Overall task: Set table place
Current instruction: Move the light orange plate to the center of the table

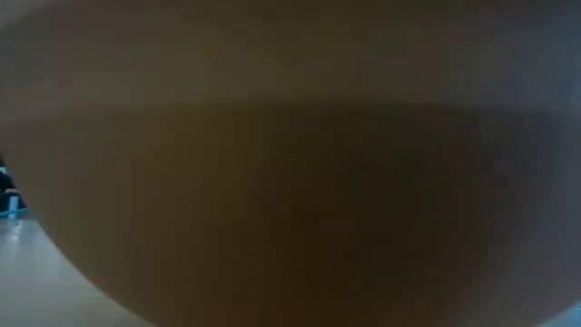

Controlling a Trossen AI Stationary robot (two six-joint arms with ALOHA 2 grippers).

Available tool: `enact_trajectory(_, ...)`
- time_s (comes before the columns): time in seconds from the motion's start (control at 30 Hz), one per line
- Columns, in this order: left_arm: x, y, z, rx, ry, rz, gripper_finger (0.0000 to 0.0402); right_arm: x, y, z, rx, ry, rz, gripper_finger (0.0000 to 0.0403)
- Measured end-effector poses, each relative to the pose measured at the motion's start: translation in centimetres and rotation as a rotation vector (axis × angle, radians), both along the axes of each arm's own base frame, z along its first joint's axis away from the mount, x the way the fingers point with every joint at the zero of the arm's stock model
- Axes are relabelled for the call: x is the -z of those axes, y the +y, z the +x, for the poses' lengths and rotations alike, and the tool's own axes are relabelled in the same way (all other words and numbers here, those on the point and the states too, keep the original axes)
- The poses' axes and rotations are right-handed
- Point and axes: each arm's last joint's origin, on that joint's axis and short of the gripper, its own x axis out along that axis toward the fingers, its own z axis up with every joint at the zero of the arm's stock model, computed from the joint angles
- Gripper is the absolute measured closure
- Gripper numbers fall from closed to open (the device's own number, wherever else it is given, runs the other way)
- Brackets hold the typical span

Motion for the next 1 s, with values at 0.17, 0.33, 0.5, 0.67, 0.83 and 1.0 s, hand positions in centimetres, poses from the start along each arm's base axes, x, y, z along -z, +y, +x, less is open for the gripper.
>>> enact_trajectory(0.17, 0.0, 0.0, 0.0, 0.0, 0.0, 0.0, 0.0341, 0.0, 0.0, 0.0, -0.001, 0.0, 0.0, 0.0393)
enact_trajectory(0.33, 0.01, 0.0, 0.0, 0.0, 0.0, 0.0, 0.0336, 0.0, 0.01, 0.0, -0.002, 0.0, -0.001, 0.0393)
enact_trajectory(0.5, 0.01, 0.0, 0.0, 0.0, 0.0, 0.0, 0.0331, 0.0, 0.01, 0.0, -0.002, 0.0, -0.001, 0.0393)
enact_trajectory(0.67, 0.0, 0.0, 0.0, 0.0, 0.0, 0.0, 0.0327, 0.0, 0.0, 0.0, -0.001, 0.0, -0.001, 0.0393)
enact_trajectory(0.83, 0.0, 0.0, 0.0, 0.0, 0.0, 0.0, 0.0325, 0.02, 0.01, 0.0, -0.002, 0.001, -0.001, 0.0393)
enact_trajectory(1.0, 0.01, 0.0, 0.0, 0.0, 0.0, 0.0, 0.0332, 0.02, 0.01, 0.01, -0.002, 0.001, -0.001, 0.0393)
